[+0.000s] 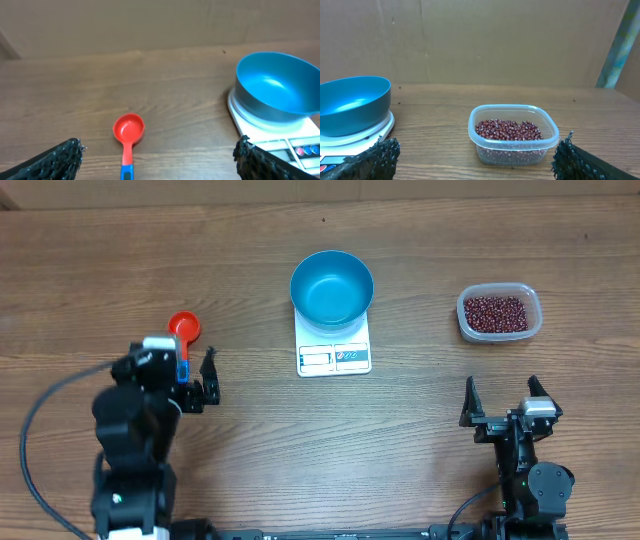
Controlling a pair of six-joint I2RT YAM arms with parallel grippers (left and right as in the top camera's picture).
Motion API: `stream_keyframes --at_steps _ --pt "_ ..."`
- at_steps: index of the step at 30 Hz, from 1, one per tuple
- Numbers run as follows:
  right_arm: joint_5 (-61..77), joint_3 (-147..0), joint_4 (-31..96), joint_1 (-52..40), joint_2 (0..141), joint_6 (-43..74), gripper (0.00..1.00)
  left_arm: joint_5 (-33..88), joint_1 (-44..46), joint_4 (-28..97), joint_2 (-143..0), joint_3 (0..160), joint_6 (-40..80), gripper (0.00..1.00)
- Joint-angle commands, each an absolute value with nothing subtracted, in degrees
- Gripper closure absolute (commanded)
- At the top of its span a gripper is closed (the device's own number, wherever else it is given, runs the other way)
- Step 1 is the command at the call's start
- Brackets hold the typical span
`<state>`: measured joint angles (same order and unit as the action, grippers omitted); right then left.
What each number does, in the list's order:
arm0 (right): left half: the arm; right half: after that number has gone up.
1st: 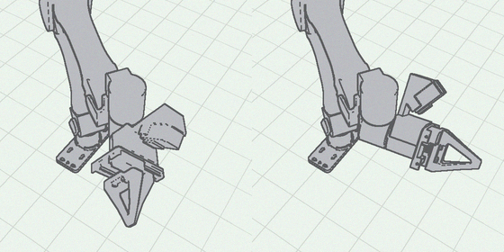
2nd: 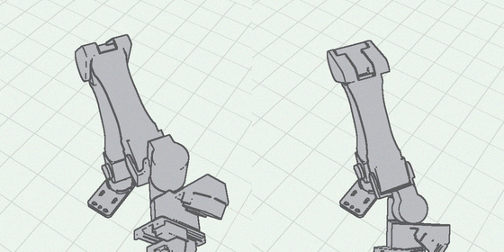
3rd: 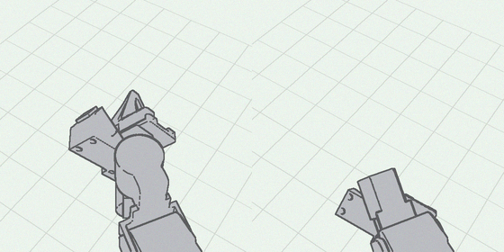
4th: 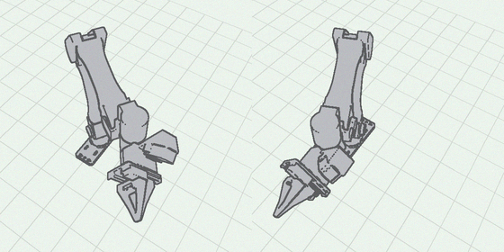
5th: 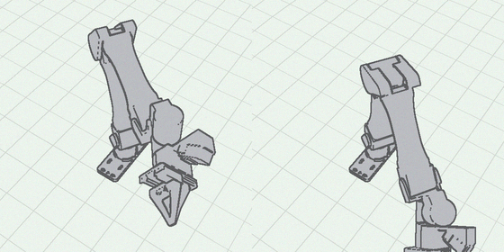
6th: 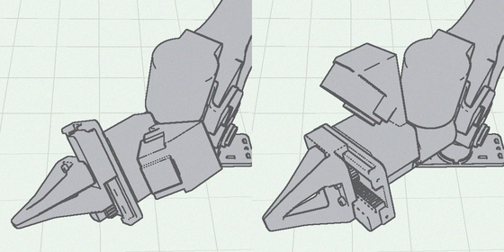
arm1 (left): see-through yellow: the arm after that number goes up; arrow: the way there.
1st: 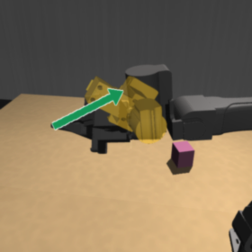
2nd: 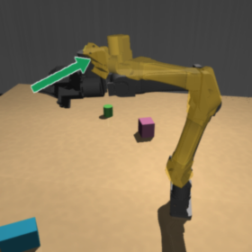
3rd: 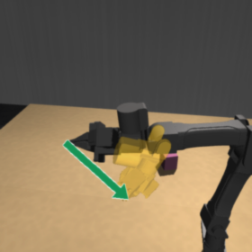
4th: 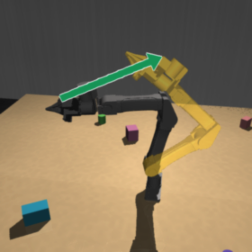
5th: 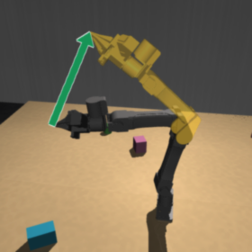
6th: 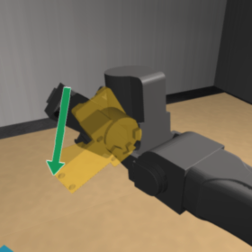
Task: Scoop item into bowl and weigh 150g on scale
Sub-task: 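Move the left gripper forward over the red scoop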
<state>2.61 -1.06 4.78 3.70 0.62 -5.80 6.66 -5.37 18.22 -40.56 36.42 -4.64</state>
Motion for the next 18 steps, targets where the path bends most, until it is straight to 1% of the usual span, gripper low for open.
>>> stream_keyframes --at_steps 1,5,11,17,18 --pt "2.7 -0.4 4.6 3.5 0.2 -5.8 0.00 9.7 -5.8 22.0 -46.5 45.3 -5.8 0.01" --pt "2.7 -0.4 4.6 3.5 0.2 -5.9 0.00 15.6 -5.8 26.2 -50.9 52.8 -6.0 0.00" --pt "2.7 -0.4 4.6 3.5 0.2 -5.8 0.00 18.4 -5.8 34.0 -58.0 65.5 -9.0 0.00" --pt "2.7 -0.4 4.6 3.5 0.2 -5.9 0.00 26.6 -5.8 41.0 -65.9 75.4 -9.2 0.00" --pt "2.7 -0.4 4.6 3.5 0.2 -5.8 0.00 28.4 -5.8 44.0 -68.0 78.3 -9.2 0.00"
